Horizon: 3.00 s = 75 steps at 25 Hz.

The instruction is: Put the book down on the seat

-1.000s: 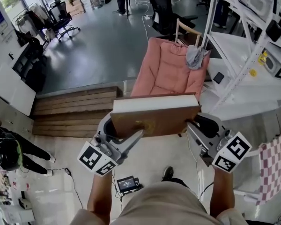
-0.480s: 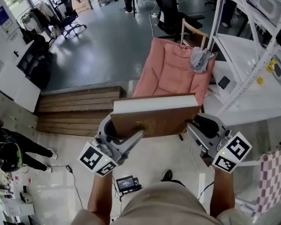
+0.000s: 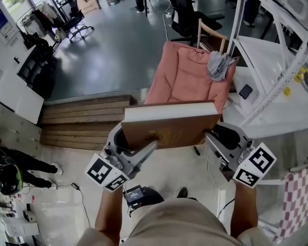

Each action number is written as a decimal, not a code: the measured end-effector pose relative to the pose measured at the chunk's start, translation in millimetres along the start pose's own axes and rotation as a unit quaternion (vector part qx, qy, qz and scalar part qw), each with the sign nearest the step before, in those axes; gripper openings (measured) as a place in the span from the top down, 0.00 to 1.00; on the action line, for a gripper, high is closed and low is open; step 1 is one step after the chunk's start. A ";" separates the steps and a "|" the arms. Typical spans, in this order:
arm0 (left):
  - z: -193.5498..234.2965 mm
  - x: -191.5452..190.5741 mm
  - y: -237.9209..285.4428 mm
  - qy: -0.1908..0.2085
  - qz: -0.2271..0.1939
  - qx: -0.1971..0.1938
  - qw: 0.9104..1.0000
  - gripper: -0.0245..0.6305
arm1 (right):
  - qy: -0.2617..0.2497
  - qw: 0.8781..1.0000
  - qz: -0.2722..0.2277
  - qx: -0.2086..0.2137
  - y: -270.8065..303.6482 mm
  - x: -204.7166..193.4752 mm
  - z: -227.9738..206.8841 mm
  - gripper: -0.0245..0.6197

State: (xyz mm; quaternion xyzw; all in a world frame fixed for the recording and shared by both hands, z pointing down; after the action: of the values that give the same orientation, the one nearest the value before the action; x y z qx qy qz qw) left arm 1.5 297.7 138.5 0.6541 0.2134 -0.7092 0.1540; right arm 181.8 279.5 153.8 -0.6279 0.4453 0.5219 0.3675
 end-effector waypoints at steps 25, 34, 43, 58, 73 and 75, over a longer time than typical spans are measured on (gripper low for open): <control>165.4 1.9 125.7 -0.033 -0.006 -0.147 0.989 0.43 | -0.006 0.987 -0.015 -0.158 123.3 33.1 -95.7 0.83; 222.5 -4.9 145.2 -0.040 -0.003 -0.162 0.986 0.42 | -0.002 0.983 -0.008 -0.181 174.9 31.9 -120.1 0.83; 250.1 -27.2 171.4 -0.050 0.018 -0.156 0.986 0.42 | 0.025 0.984 -0.004 -0.175 195.2 17.4 -157.7 0.83; 262.6 -71.2 237.1 -0.062 0.058 -0.104 0.991 0.42 | 0.072 0.988 0.015 -0.138 194.8 -6.6 -249.4 0.83; 293.6 -156.5 286.8 -0.084 0.123 -0.083 0.985 0.41 | 0.146 0.979 0.041 -0.134 211.0 -77.2 -327.6 0.83; 296.7 -170.7 292.7 -0.088 0.135 -0.080 0.984 0.41 | 0.161 0.977 0.044 -0.135 212.2 -90.0 -337.9 0.83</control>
State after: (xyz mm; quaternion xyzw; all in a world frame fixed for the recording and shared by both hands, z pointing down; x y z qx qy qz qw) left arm -92.1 -114.4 294.3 0.5975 0.1642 -0.7174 0.3184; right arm 87.3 -88.4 305.4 -0.7274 0.4513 0.4846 0.1798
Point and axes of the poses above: the fingertips, and each gripper's own axes: y forward along the fingers, z to its left, x out of its top, the point moved 2 cm from there along -y, backward along the fingers, and after that the axes turned 10 degrees about x, right-handed, at the moved point
